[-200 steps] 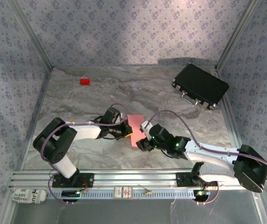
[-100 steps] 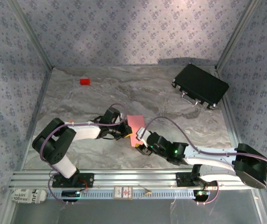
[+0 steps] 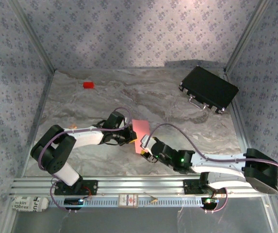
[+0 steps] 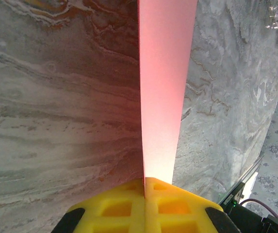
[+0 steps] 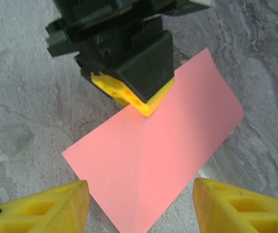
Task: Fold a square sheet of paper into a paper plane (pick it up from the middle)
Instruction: Third fold the triangle at the center of the table.
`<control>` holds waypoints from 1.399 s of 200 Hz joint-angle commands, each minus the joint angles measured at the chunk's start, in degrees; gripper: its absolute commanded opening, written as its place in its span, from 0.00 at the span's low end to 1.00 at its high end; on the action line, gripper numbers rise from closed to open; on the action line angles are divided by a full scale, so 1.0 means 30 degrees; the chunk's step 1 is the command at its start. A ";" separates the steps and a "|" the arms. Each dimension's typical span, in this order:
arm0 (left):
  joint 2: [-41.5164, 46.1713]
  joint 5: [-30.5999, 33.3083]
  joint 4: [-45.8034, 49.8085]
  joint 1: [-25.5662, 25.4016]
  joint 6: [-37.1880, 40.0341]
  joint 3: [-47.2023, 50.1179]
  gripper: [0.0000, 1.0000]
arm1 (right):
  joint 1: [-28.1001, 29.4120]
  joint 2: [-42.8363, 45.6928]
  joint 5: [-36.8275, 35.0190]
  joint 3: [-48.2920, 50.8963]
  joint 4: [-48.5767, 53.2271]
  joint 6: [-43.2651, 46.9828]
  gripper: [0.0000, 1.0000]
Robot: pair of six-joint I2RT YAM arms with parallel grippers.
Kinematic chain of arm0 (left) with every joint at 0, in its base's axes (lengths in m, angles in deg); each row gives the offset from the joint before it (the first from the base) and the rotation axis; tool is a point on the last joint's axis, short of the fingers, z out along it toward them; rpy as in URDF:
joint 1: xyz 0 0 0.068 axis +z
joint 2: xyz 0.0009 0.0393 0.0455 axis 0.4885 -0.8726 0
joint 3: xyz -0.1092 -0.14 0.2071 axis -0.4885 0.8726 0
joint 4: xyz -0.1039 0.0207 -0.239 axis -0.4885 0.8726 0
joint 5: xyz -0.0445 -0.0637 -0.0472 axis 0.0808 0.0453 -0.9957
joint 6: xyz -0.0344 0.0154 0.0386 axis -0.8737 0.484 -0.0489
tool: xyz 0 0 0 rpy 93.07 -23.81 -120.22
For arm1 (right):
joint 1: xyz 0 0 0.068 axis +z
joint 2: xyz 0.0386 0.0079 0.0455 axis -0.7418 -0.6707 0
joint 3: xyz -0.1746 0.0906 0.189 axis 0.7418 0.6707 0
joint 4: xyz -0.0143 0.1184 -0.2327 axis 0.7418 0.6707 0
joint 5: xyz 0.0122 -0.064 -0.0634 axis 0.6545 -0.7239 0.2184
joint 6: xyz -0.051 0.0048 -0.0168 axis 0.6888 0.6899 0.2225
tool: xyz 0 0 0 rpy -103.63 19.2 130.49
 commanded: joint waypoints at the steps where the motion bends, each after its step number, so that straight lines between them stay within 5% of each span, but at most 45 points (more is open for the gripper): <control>1: 0.0567 0.0171 -0.0245 0.0079 -0.0115 0.0155 0.06 | 0.0233 -0.0662 -0.0473 -0.0843 -0.0138 0.0619 0.59; 127: 0.0431 0.0116 -0.0541 0.0092 -0.0848 0.0099 0.06 | 0.2298 -0.3031 -0.1203 -0.0820 -0.1617 0.1063 0.61; 187: 0.0165 -0.0059 -0.0483 0.0066 -0.0884 -0.0021 0.06 | 0.2580 -0.6079 -0.4028 -0.1936 -0.3017 0.1122 0.62; 280: 0.0048 -0.0032 -0.0630 0.0059 -0.0914 -0.0032 0.06 | 0.2535 -0.6273 -0.4348 -0.1678 -0.3069 0.0407 0.30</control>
